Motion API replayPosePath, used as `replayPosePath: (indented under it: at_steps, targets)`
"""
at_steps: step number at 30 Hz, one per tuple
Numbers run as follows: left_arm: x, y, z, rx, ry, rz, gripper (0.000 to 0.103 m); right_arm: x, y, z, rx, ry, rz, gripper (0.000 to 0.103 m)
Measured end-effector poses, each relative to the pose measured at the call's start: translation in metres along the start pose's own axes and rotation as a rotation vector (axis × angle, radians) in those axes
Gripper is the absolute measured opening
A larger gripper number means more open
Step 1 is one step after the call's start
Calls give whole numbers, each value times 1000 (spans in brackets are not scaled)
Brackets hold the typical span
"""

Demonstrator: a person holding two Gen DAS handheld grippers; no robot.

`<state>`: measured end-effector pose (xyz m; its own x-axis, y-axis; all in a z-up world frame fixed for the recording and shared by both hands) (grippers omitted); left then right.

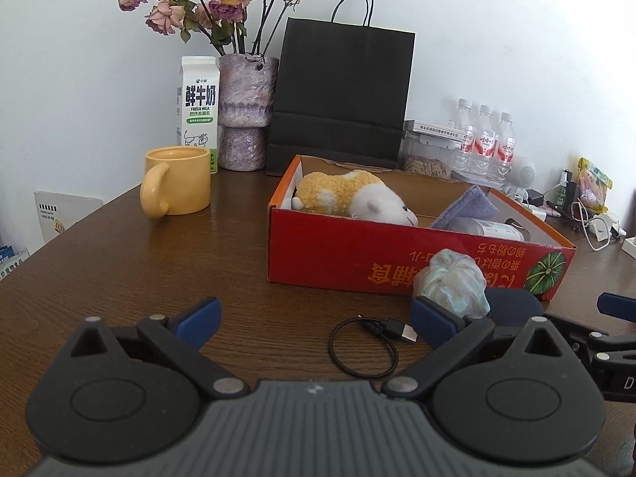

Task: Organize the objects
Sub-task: 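Grasp the dark blue pouch with the right gripper and lift it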

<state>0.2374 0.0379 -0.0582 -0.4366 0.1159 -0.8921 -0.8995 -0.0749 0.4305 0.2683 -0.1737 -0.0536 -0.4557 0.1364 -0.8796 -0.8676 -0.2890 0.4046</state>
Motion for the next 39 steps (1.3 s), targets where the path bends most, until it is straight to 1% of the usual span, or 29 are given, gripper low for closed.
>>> replayPosePath:
  at_steps: [3,6,9,11,13,15,17,21,23,25,28,30,32,36,39]
  targets:
    - [2,4,-2,7,-18,1,103,4,1,7,9,14,19,102]
    - [3,6,-4,17,-30,1,103,7,-7,15,26,32,62,99]
    - [4,8,-4,26,-31,-1,103,11,-22,21,42,17,137,94]
    - [4,8,-4,31,-27,-2,103,14,-33,25,65,9,171,87]
    - [5,9,-3,37,-25,-4,103,15,-42,30,90,17,195,85]
    - [5,9,-3,43,-24,-5,103,18,-46,37,121,52,194,82]
    - [5,10,-3,45,-22,-7,103,19,-45,42,127,83,188,77]
    - [5,10,-2,48,-14,-8,103,16,-42,36,107,46,181,72]
    - [5,10,-2,48,-11,-8,103,14,-39,32,92,21,173,69]
    - [5,10,-2,48,-11,-5,103,12,-31,27,68,-17,140,66]
    - [6,9,-1,47,-8,0,103,7,-8,19,25,-72,8,65]
    - [6,8,-1,47,-7,6,103,6,5,16,28,-64,-68,64]
    - [7,7,-1,48,-7,11,103,4,14,11,31,-58,-118,64]
    - [8,4,-2,46,-6,24,103,-2,18,-9,55,-88,-132,64]
    - [8,4,-1,45,1,28,103,-8,20,-30,93,-110,-152,64]
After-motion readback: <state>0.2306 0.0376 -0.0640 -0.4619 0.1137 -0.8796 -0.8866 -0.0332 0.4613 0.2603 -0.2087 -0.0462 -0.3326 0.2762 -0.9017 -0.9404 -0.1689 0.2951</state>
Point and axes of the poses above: each gripper's, at about its wrist camera, not at the fingertips, and y roughly against the way its jaws point, z to its left, x to its underside, the point moved 3 cm from there along -y, roughly the way its jaws point, and after that the axes turned 15 degrees about -y, right-handed, at the moved point
